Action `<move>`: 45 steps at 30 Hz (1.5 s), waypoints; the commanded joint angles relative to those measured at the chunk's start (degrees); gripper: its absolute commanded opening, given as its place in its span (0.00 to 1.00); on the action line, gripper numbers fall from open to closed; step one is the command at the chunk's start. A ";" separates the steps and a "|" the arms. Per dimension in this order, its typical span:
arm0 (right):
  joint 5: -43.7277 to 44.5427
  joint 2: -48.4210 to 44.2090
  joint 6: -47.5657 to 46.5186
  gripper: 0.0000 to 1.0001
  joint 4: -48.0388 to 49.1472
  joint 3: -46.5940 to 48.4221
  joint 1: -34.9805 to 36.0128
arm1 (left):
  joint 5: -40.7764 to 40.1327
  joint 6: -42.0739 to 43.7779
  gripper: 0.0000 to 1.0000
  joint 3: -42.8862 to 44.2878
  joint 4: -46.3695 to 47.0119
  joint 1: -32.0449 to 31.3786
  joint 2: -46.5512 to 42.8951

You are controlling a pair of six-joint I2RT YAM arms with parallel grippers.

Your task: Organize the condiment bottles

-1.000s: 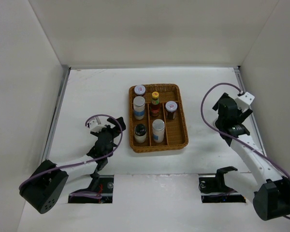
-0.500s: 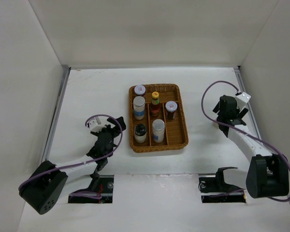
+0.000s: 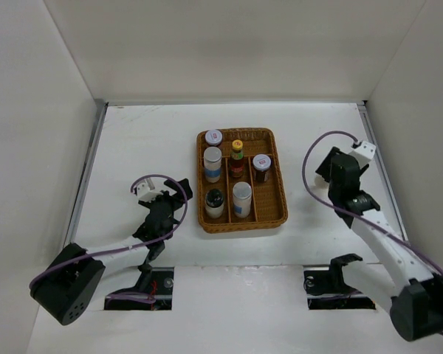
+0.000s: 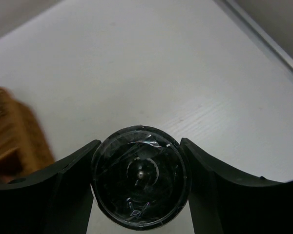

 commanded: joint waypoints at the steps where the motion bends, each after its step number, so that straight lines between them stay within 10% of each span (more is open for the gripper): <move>1: 1.38 -6.34 0.04 0.53 0.36 3.91 9.55 | 0.29 -0.50 0.97 1.68 1.62 0.57 0.11; 10: 2.43 -1.00 2.67 0.54 1.74 7.61 34.01 | 0.29 -0.24 1.00 2.30 1.62 1.54 0.46; 25: -0.38 10.96 2.50 0.62 15.11 -1.61 36.13 | 0.82 0.20 1.00 2.82 -8.83 3.56 -7.79; 32: -0.99 8.25 1.62 1.00 15.90 -2.59 36.13 | 2.31 0.38 1.00 4.57 -21.03 3.39 -13.41; 45: -7.67 -8.38 15.83 1.00 26.88 -14.78 5.38 | 1.88 0.12 1.00 16.09 -51.10 3.56 -15.44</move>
